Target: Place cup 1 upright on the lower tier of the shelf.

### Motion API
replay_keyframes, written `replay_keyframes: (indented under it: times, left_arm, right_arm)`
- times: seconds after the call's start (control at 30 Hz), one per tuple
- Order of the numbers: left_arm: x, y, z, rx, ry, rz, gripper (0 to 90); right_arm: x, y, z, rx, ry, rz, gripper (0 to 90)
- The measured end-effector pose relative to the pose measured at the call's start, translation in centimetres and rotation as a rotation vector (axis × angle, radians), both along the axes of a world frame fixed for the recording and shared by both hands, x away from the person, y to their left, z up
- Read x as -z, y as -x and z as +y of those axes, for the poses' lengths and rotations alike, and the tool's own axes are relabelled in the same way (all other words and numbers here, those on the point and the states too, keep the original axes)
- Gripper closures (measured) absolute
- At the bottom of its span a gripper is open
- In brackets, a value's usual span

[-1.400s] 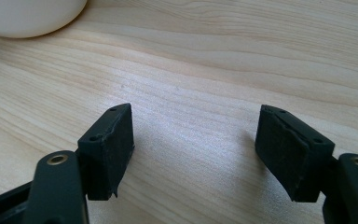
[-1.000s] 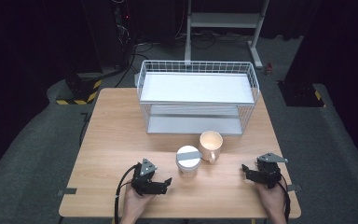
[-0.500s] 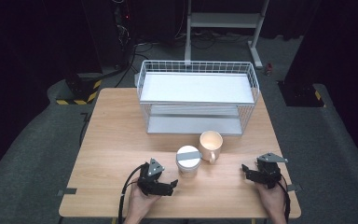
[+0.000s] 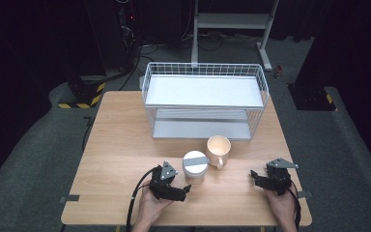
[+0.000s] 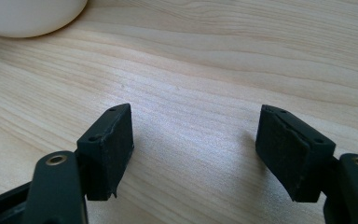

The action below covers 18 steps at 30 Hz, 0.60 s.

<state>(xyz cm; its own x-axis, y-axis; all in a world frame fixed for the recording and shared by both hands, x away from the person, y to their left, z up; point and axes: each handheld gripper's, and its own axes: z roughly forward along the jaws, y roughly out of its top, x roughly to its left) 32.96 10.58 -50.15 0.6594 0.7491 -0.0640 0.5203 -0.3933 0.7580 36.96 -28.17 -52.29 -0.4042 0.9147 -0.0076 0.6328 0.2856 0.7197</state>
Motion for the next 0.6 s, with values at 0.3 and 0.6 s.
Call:
replay_keyframes:
  times: [0.3, 0.6]
  left_arm:
    - [0.0, -0.4, -0.8, 0.012, 0.006, 0.002, 7.1]
    - [-0.4, -1.0, -1.8, 0.028, -0.001, -0.005, 6.0]
  right_arm:
    - [0.0, 0.0, 0.0, 0.0, 0.0, 0.0, 27.6]
    - [0.0, 0.0, 0.0, -0.005, 0.003, -0.002, 27.3]
